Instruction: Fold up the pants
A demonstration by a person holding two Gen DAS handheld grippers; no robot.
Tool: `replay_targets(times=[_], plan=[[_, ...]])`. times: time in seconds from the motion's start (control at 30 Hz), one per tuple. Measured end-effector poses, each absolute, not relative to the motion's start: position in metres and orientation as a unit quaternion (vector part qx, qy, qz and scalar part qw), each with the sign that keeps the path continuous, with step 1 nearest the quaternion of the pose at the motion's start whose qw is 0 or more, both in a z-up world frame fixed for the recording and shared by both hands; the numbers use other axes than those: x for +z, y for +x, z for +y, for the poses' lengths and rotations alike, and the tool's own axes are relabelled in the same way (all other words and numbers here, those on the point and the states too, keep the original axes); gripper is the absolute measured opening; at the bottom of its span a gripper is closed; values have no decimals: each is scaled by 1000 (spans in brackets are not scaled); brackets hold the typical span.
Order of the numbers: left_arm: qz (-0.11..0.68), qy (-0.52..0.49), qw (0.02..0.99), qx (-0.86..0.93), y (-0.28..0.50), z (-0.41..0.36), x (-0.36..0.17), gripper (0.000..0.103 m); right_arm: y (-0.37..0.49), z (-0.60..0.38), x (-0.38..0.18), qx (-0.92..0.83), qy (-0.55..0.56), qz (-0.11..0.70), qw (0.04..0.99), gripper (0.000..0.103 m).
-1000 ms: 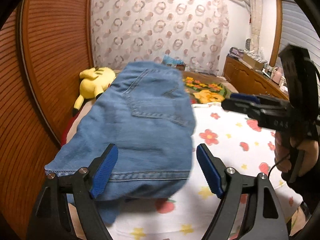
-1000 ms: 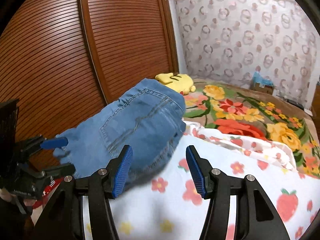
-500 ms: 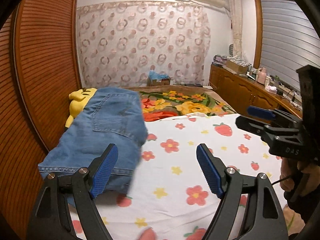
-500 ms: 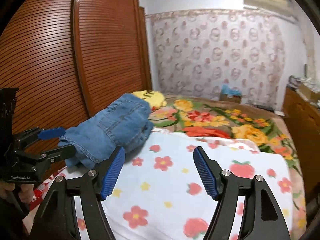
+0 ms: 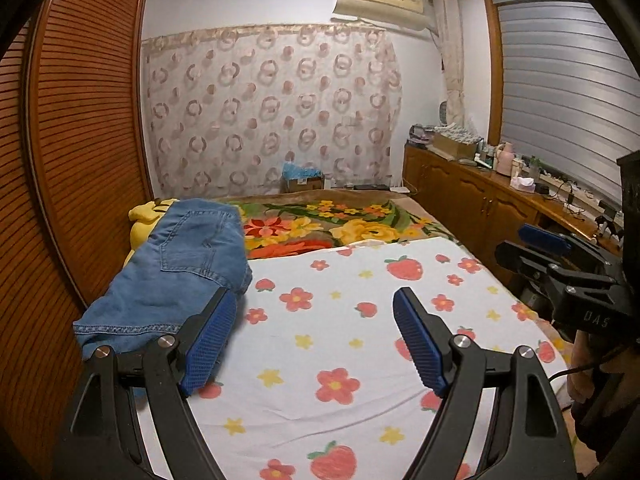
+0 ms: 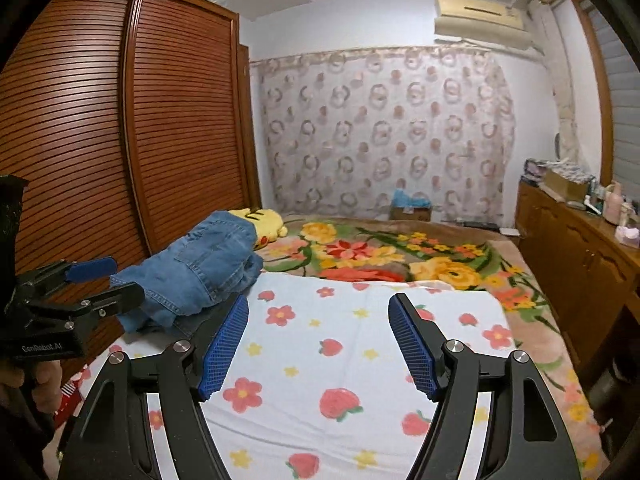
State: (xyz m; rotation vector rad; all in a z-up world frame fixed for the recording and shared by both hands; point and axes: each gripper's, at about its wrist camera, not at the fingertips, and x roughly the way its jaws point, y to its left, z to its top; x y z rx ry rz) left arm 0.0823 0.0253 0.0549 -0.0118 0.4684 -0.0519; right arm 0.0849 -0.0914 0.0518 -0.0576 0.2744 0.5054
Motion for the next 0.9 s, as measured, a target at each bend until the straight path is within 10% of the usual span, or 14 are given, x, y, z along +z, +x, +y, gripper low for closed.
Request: replay_targets(times=[0.9], plan=[[221, -6, 975, -15, 42, 8, 51, 81, 20, -92, 45, 186, -13, 135, 973, 75]])
